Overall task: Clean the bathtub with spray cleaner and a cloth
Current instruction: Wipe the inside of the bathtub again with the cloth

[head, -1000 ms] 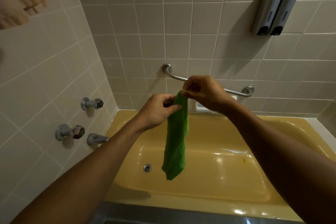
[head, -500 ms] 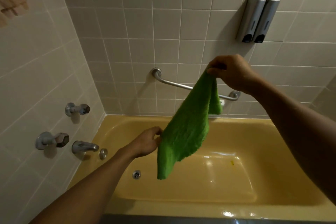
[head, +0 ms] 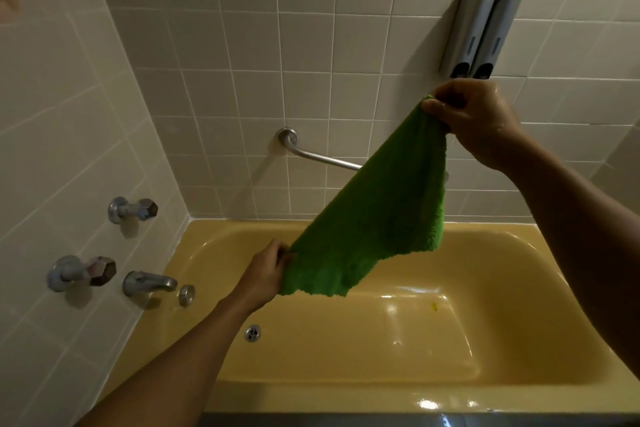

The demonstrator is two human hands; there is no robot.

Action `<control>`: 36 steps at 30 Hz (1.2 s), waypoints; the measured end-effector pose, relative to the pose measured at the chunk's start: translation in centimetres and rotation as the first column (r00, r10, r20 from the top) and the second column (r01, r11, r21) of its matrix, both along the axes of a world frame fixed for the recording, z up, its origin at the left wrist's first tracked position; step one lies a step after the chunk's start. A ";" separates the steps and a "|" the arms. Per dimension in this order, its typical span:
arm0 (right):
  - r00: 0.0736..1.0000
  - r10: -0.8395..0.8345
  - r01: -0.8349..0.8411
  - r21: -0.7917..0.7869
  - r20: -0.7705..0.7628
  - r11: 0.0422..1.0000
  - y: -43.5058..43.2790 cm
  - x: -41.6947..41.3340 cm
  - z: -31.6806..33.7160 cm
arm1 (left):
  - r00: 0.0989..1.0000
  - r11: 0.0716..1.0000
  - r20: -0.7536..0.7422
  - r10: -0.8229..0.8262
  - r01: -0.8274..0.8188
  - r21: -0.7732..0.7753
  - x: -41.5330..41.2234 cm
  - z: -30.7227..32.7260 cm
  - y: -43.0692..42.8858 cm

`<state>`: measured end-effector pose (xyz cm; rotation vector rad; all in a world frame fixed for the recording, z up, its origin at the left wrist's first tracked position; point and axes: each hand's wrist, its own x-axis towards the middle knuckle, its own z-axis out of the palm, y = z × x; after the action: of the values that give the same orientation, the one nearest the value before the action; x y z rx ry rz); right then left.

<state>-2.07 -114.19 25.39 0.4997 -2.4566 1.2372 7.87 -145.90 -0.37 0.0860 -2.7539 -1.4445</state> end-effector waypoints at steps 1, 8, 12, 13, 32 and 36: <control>1.000 0.003 -0.003 0.000 0.005 1.000 0.2 0.0 -0.2 | 1.000 1.000 0.006 0.005 -0.005 0.008 0.1 -0.1 -0.1; 0.994 -0.048 0.057 -0.093 0.098 0.994 2.3 -0.7 -2.5 | 0.995 0.998 0.081 0.051 -0.048 -0.043 0.3 -1.8 -1.2; 0.981 -0.097 0.111 -0.076 0.167 0.991 3.2 -1.5 -5.3 | 0.976 0.982 0.125 0.178 -0.184 0.035 0.3 -1.5 -1.6; 0.973 -0.111 0.127 -0.065 0.201 0.990 3.1 -1.7 -6.7 | 0.964 0.969 0.154 0.215 -0.230 0.089 0.2 -1.2 -1.6; 0.768 0.208 0.020 -0.348 0.605 0.937 -6.5 3.7 -24.1 | 0.867 0.814 0.474 0.157 -0.385 0.435 -1.7 2.4 6.2; 0.836 0.143 -0.041 -0.199 0.530 0.979 -7.3 5.0 -25.3 | 0.856 0.801 0.474 0.204 -0.424 0.422 -1.1 1.8 6.8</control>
<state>2.88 -121.47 0.09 0.2363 -2.7478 1.8353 6.72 -139.10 1.41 0.9259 -2.3309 -2.2026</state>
